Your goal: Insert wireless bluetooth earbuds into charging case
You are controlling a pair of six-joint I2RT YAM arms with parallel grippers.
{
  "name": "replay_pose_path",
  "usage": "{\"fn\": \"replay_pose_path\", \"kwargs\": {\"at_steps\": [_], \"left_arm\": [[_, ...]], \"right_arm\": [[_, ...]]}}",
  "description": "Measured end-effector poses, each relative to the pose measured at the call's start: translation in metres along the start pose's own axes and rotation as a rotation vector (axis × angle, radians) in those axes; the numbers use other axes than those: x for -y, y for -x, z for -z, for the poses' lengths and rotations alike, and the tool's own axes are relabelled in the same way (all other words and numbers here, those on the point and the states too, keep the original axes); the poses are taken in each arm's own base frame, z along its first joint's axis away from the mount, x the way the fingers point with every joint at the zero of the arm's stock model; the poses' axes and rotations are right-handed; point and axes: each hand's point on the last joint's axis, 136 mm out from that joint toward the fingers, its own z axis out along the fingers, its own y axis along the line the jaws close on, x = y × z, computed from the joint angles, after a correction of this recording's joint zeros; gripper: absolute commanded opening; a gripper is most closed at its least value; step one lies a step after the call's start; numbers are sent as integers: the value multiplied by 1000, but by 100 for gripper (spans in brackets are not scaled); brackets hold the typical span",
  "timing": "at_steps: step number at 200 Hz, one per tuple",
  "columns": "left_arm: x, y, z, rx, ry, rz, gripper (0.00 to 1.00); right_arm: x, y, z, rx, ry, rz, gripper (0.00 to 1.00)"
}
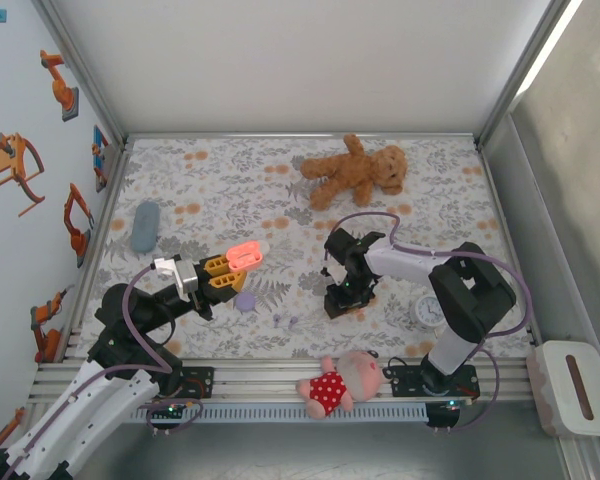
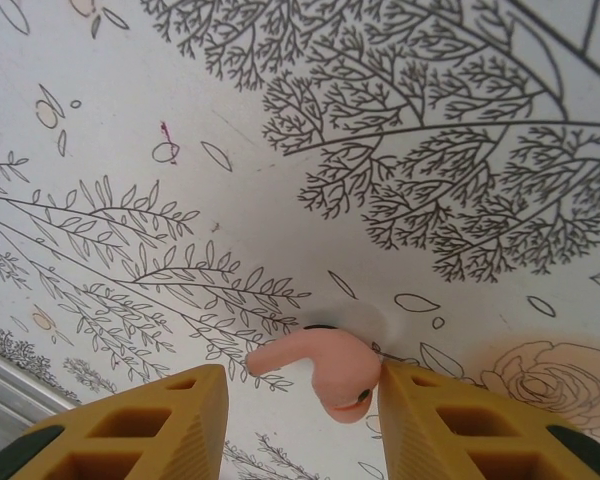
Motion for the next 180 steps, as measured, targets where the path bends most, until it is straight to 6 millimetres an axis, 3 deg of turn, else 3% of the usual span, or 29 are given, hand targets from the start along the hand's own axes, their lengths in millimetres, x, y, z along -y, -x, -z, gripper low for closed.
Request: {"fn": "replay_pose_path", "kwargs": {"at_steps": [51,180], "left_arm": [[0,0,0,0,0,2,0],[1,-1,1,-5,1,5,0]], "right_arm": [[5,4,8,40,-43,-2,43],[9,5,2,31,-57,-10,33]]}}
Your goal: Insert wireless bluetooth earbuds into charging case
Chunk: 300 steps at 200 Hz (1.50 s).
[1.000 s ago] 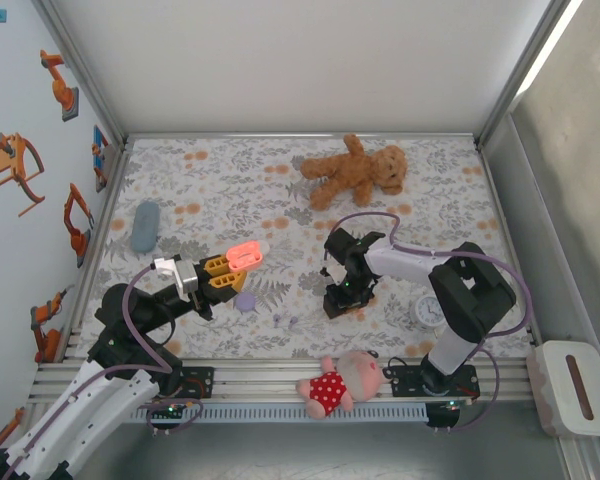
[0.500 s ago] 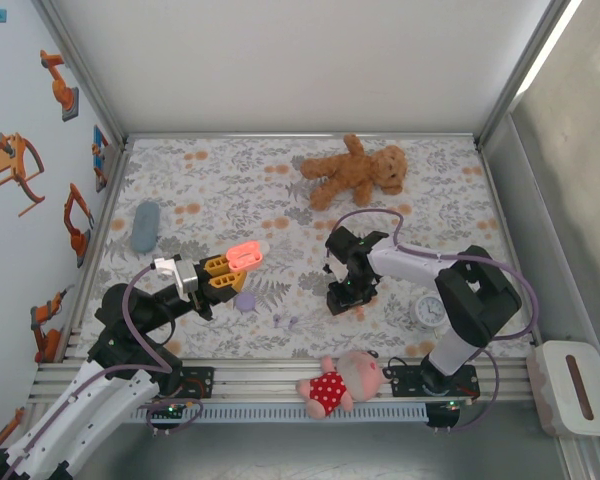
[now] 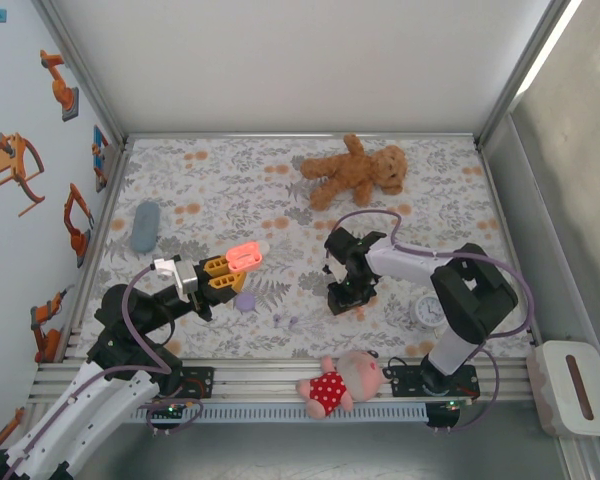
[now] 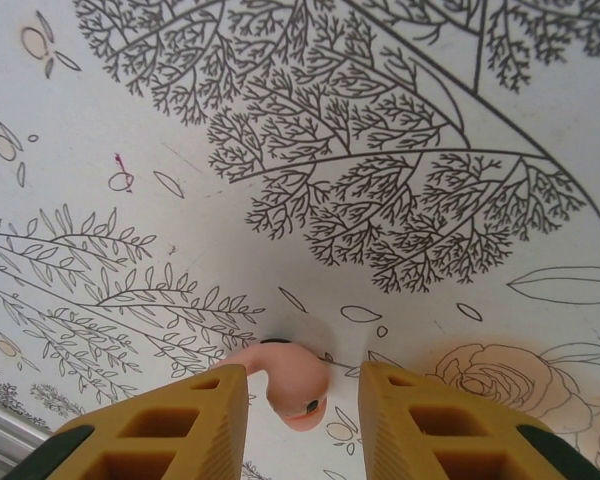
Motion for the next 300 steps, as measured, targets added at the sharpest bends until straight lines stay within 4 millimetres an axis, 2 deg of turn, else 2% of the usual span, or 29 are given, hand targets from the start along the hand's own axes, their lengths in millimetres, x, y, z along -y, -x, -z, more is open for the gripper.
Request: {"fn": "replay_pose_path", "kwargs": {"at_steps": [53,181,211,275,300], "left_arm": [[0,0,0,-1,3,1,0],[-1,0,0,-1,4,1,0],[-1,0,0,-1,4,1,0],[-1,0,0,-2,6,1,0],[-2,-1,0,-5,8,3,0]], "right_arm": [[-2,3,-2,8,13,1,28],[-4,4,-3,4,24,-3,24],[-4,3,-3,1,26,-4,20],[-4,1,-2,-9,20,-6,20],[-4,1,4,-1,14,0,19]]}}
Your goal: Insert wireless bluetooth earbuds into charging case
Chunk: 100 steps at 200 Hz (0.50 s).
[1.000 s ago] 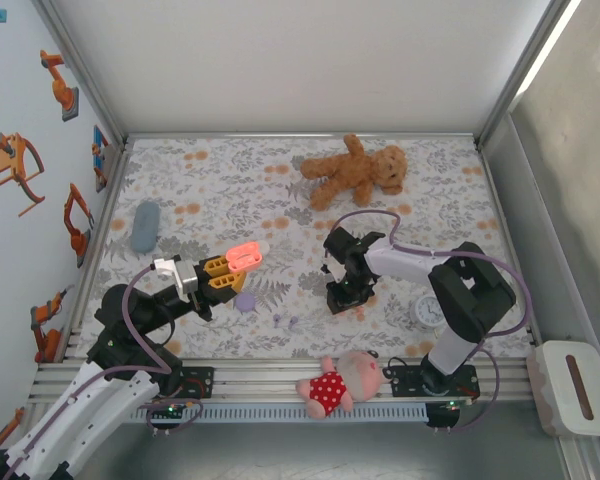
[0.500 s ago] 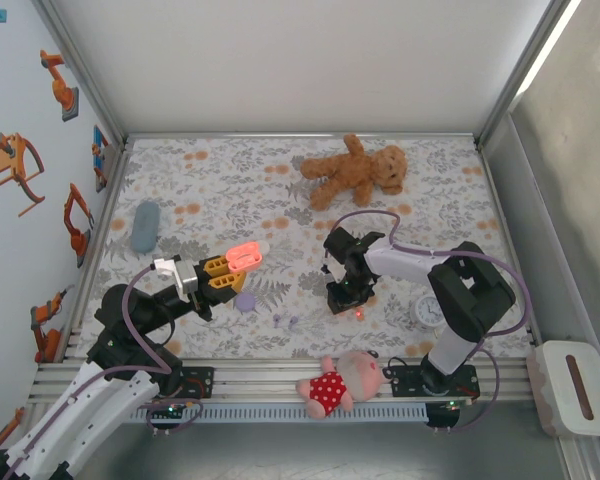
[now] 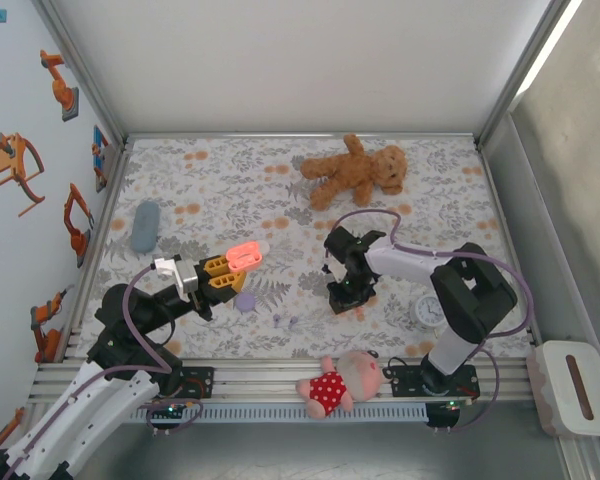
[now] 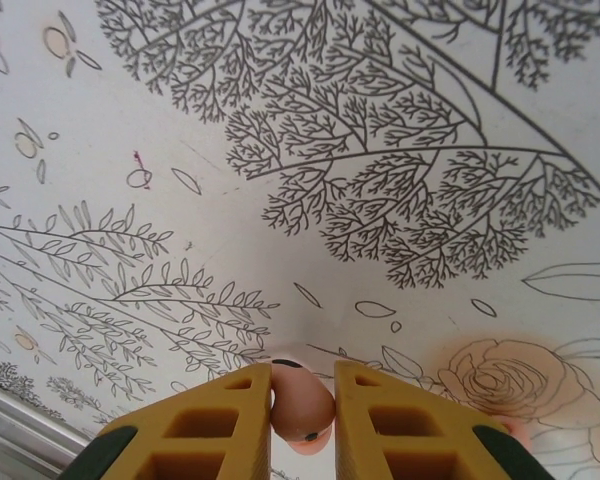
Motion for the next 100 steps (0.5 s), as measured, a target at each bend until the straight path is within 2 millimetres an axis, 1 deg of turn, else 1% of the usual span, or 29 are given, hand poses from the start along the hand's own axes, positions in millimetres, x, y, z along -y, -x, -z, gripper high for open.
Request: {"fn": "replay_pose_path", "kwargs": {"at_steps": [19,44,72,100], "left_arm": [[-1,-1,0,-4,1,2,0],[-2,-4,-1,-10,6,10,0],[-6,-16,-3,-35,19,34,0],[-11,-30,-7,-68,30,67,0]], "right_arm": [[-2,4,12,32,-7,17,19],[-9,14,37,110,-14,54,19],[-20,28,75,220,-23,107,19],[-31,40,117,339,-31,162,19]]}}
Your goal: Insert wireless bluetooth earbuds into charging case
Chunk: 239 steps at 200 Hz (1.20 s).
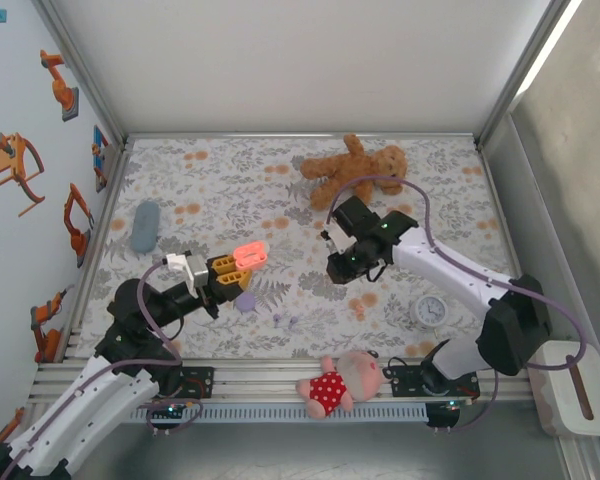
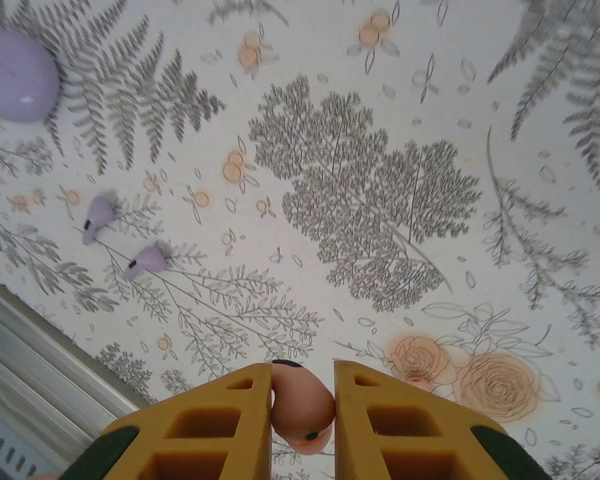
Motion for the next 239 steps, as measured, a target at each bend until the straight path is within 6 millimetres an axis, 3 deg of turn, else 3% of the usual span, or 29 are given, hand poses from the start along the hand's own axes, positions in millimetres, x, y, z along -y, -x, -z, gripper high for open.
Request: {"fn": "replay_pose_path", "kwargs": {"at_steps": [50,81,125,167,239], "left_arm": [[-8,-16,-11,-35,9,47,0],[-12,-17,-17,-23,10,60,0],[-18,-23,-27,-31,10,87,0],[-21,-27,-36,-31,3,106,0],[-21,-37,-47,-53,-23,129,0]], "right_arm": [[-16,41,63,209,-13,107,19],[-26,53,91,293,-12,174,19],[-39,68,112,382,-8,257,19],[-75,81,134,484,30,389,19],[-125,83,153,596,96,569,19]]}}
